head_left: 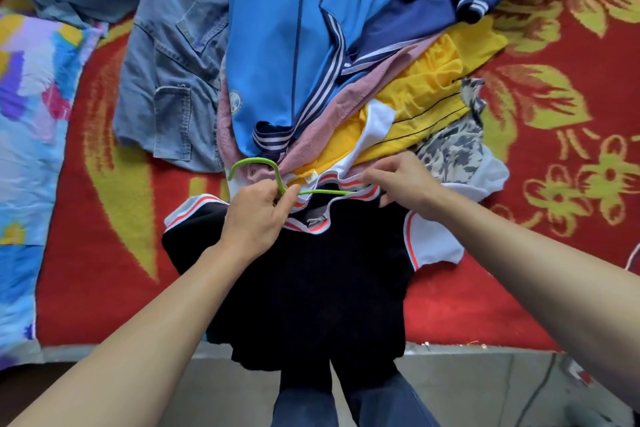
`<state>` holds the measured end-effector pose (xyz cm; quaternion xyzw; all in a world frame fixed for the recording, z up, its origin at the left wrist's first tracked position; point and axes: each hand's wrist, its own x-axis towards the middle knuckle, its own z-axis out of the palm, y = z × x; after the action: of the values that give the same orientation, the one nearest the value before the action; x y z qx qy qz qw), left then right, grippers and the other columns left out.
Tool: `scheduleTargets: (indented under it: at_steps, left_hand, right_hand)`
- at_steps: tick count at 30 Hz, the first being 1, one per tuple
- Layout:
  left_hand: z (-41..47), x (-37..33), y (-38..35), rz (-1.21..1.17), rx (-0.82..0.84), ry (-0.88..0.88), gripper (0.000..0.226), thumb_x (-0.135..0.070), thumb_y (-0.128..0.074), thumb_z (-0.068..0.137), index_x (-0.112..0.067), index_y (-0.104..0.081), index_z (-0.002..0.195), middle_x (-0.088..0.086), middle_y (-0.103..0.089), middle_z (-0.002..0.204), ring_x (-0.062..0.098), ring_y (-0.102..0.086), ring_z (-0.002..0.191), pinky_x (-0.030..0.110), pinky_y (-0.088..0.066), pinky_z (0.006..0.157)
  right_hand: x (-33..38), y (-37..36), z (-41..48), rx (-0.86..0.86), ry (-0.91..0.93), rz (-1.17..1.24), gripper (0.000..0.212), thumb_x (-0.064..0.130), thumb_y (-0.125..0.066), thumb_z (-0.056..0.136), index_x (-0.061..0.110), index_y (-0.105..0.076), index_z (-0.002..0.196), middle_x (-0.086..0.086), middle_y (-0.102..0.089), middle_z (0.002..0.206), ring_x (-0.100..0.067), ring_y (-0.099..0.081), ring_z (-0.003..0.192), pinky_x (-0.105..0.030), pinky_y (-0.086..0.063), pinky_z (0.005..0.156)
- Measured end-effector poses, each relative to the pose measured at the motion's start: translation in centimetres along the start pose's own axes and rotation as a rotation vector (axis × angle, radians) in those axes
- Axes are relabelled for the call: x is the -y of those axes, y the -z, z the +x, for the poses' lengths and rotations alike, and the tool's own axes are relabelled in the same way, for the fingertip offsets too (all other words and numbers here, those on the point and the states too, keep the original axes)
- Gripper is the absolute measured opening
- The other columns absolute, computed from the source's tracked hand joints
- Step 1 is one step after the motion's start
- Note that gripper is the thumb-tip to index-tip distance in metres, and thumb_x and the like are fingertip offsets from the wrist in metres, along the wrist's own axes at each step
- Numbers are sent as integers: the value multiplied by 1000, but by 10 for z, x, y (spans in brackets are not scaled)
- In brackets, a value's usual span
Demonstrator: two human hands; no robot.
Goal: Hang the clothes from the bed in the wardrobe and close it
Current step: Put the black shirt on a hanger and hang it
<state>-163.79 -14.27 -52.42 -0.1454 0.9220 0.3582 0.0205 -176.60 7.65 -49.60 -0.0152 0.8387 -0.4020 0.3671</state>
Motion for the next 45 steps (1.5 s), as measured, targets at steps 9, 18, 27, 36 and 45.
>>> scheduleTargets:
  at_steps: [9,18,27,36,45]
  left_hand:
    - [-7,-11,21,-58,-8,21,19,-20,-47,74,-6,-44,62,-5,-37,55,15,-35,54,35,-28,55]
    - [-29,35,65,51,-119,118,28,-28,-39,76,-9,-59,72,11,-61,68,35,-55,73,44,-43,66]
    - [-79,-58,152,-16,-166,47,37,-44,-42,68,-17,-67,72,-5,-54,58,19,-53,62,32,-37,59]
    - [-200,-94,272,141,-406,57,31,-45,-53,83,-18,-67,85,1,-58,82,23,-56,84,36,-42,76]
    - [-457,-110,280,67,-784,534,27,-25,-53,96,-4,-65,85,15,-65,89,33,-61,88,36,-41,74]
  right_hand:
    - [-14,-16,-20,-42,536,-696,38,57,-47,87,29,-69,99,12,-56,79,-15,-44,83,-35,-39,70]
    - [-17,25,-48,-266,472,-456,10,20,-58,94,12,-64,96,3,-56,78,-22,-57,76,-37,-43,66]
    - [66,33,-149,-234,613,-471,18,36,-60,92,25,-57,77,7,-52,65,-16,-49,64,-44,-46,61]
    - [191,36,-276,65,861,-208,10,26,-68,89,22,-71,81,4,-44,52,-7,-35,51,-26,-28,49]
    - [209,-25,-423,454,1093,-302,18,14,-66,91,21,-66,74,12,-46,52,-3,-36,51,-20,-31,52]
